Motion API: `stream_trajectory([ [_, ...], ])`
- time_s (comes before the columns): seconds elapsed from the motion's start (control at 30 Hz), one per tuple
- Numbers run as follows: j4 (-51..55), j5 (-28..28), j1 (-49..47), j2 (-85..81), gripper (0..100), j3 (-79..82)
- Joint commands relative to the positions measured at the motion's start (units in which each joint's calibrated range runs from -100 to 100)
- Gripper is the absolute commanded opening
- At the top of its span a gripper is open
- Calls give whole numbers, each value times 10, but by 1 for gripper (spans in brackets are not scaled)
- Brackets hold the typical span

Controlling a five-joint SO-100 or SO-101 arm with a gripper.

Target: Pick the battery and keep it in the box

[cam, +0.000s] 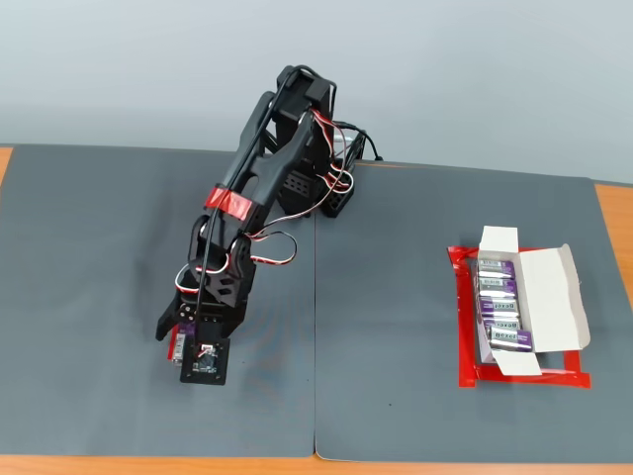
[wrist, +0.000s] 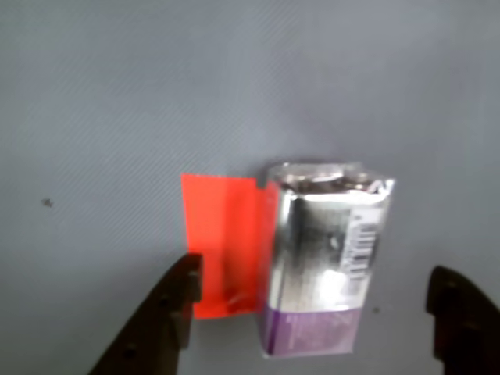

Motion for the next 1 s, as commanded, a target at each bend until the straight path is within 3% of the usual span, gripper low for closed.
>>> stream_trajectory([
  [0.0, -6, 0, 10, -6, 32, -22],
  [0.97, -1, 1, 27, 21, 30, -30],
])
